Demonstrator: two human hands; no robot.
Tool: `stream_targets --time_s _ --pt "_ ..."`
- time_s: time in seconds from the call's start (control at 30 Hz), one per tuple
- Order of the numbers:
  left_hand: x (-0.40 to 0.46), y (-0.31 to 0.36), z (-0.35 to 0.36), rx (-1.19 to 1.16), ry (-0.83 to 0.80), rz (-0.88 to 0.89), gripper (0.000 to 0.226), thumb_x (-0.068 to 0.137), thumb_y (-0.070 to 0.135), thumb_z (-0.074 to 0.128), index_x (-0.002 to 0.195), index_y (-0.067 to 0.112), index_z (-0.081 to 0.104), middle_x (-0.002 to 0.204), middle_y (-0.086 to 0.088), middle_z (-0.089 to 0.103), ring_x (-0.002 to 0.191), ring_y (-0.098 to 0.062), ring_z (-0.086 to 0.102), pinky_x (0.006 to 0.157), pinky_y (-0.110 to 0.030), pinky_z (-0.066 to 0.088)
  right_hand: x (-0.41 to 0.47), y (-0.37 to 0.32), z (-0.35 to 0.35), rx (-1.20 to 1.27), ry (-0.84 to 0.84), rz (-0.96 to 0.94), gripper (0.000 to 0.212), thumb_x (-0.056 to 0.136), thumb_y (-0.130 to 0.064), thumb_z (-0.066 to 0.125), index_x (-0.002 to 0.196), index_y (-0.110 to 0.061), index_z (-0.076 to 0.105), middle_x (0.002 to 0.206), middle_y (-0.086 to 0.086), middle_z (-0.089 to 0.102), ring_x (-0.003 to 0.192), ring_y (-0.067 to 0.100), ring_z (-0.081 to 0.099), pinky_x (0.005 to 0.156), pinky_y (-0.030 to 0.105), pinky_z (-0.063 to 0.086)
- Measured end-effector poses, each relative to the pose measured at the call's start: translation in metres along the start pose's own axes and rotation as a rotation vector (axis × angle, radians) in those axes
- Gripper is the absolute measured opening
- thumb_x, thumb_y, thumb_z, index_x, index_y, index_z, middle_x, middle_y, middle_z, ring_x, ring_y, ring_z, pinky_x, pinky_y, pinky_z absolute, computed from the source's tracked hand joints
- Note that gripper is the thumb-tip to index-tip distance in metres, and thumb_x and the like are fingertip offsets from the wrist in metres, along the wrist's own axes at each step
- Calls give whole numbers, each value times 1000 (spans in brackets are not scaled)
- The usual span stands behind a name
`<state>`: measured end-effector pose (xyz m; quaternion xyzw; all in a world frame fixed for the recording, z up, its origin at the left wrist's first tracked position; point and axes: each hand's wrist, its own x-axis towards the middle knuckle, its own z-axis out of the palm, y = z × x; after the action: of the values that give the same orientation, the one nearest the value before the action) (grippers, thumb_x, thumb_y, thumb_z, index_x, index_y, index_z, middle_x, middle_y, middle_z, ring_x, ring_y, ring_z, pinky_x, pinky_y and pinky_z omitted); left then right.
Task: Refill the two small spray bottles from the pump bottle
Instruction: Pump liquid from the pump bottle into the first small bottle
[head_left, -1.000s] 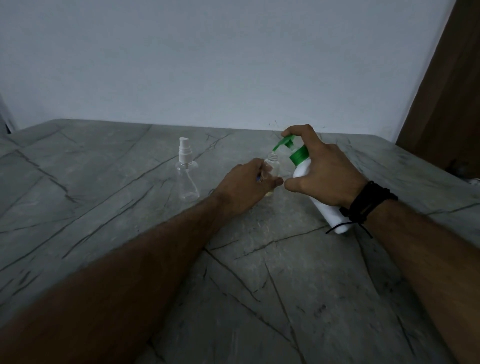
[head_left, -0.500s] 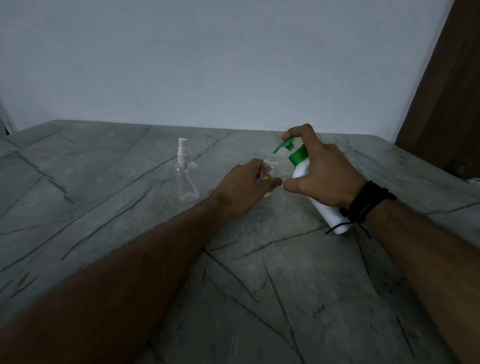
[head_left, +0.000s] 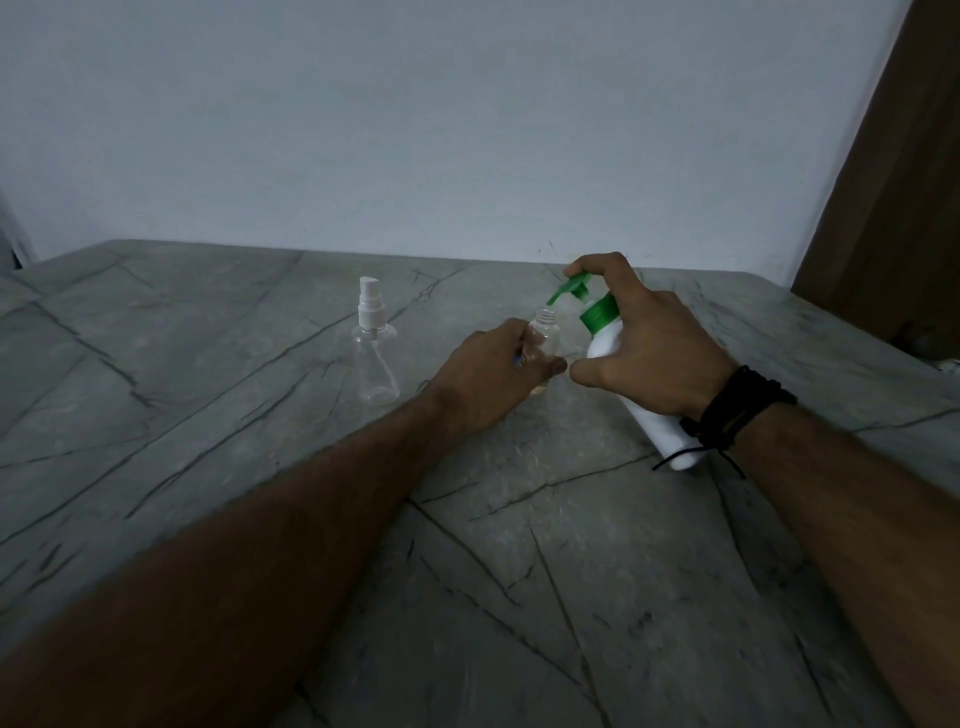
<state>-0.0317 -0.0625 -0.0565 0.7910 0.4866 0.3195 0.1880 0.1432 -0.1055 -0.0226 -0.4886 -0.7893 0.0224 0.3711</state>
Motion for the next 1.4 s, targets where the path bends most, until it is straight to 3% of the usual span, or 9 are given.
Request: stream_targets --time_s 0.37,0.6,1.4 --pt "1 -1 1 21 -4 7 49 89 48 60 127 18 52 124 1 61 96 -6 51 77 -21 40 0 0 0 -6 1 3 74 65 -24 80 129 -32 42 73 -17 57 62 -3 57 54 9 38" --pt "1 1 1 15 -8 1 49 89 47 60 128 18 51 125 1 61 95 -5 51 77 -21 41 1 0 -1 -5 0 17 73 65 -21 81 126 -30 43 71 -18 53 60 -9 55 52 5 36" --pt "-2 3 -1 -8 -9 -5 50 90 47 60 130 19 50 126 2 61 104 -10 56 80 -22 43 0 -1 -1 4 7 8 74 66 -19 81 129 -28 44 70 -19 52 62 -9 56 55 7 40"
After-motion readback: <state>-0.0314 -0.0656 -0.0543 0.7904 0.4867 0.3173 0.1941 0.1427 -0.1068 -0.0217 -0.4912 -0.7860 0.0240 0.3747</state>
